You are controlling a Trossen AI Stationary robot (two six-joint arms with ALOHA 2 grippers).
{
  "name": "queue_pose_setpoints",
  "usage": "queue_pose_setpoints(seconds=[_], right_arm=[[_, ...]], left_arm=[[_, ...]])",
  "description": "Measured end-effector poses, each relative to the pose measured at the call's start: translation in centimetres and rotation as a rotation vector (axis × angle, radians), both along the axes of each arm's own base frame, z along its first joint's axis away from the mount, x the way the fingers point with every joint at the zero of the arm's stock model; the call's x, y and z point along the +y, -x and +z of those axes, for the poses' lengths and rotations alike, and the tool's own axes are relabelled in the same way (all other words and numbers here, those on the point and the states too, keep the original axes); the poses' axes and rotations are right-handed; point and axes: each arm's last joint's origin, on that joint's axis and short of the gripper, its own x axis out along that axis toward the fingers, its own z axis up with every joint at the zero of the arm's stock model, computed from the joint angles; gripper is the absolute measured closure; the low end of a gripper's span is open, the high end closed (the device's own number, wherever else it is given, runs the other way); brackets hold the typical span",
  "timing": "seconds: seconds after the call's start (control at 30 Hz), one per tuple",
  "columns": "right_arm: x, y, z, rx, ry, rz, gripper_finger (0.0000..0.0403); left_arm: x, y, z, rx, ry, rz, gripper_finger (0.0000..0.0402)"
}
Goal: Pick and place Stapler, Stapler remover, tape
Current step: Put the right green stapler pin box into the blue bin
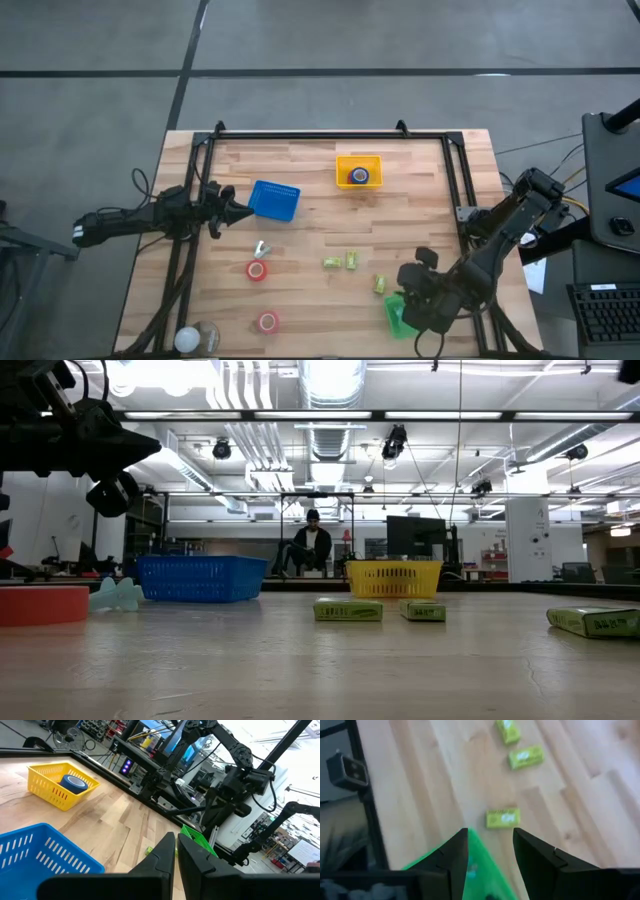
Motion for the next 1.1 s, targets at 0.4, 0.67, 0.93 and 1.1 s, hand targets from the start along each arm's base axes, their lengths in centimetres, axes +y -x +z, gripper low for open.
queue_pose_setpoints(seconds=[0.4, 0.67, 0.93, 1.1], right_arm=[[-1.5, -2.2, 0.0, -0.118, 0.134, 0.003, 0.0268], [-2.2, -4.0, 0.2, -0.194, 0.142, 0.045, 0.0275], [-2.6, -5.9, 0.1, -0.357, 0.199, 0.079, 0.0272], [-3.7, -6.8, -0.5, -0.376, 0.208, 0.061, 0.0277]], left_arm=[[0.0, 0.0, 0.0, 0.000, 0.000, 0.000, 0.0378], [0.0, 0.0, 0.0, 0.000, 0.000, 0.000, 0.0378], [0.0, 0.0, 0.0, 0.000, 0.000, 0.000, 0.0378], [0.0, 0.0, 0.0, 0.000, 0.000, 0.000, 0.0378]])
